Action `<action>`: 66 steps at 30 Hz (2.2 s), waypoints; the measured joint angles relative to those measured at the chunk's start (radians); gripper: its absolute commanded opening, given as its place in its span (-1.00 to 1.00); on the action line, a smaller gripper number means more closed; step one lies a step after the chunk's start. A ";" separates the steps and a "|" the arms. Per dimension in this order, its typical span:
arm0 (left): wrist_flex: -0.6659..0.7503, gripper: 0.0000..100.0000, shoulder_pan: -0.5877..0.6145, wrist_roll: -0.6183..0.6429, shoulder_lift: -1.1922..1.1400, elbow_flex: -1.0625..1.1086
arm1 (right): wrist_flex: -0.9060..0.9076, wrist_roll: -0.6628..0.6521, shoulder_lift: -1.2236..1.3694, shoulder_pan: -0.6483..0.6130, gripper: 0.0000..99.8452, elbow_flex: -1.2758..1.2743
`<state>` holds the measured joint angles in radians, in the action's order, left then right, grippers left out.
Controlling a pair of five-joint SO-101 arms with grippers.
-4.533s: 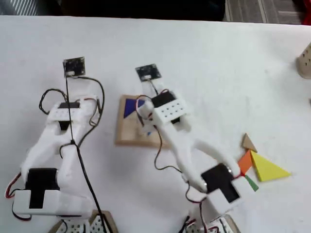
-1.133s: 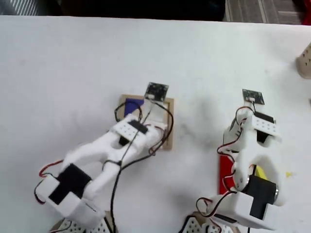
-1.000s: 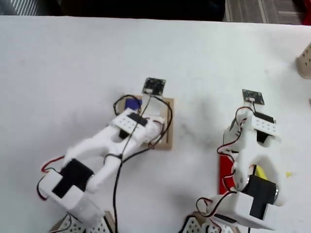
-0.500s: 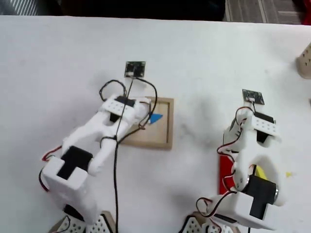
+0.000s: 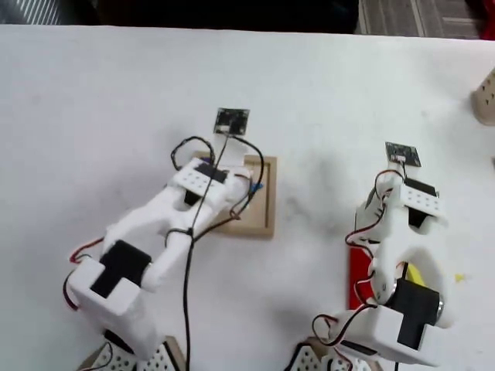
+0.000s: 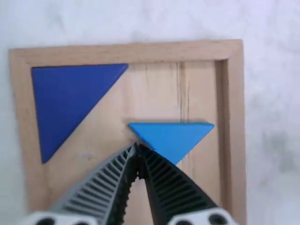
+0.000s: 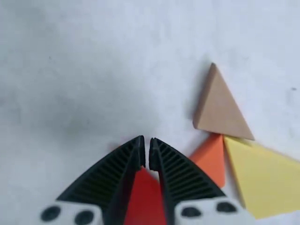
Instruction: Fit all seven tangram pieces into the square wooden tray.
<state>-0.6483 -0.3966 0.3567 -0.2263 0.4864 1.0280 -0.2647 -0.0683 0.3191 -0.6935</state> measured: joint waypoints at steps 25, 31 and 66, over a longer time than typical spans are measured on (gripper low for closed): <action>-0.044 -0.95 -0.051 0.058 0.121 -0.021 | 0.000 -0.020 0.000 0.000 -0.95 0.000; 0.005 -0.95 -0.166 -0.015 0.149 0.068 | 0.000 -0.023 0.000 0.000 -0.95 0.000; -0.041 -0.95 -0.080 -0.037 -0.038 -0.173 | -0.017 -0.032 0.000 -0.005 -0.95 -0.012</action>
<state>-0.6897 -0.4764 0.3199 -0.2647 0.3130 1.0111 -0.2969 -0.0683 0.3145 -0.7058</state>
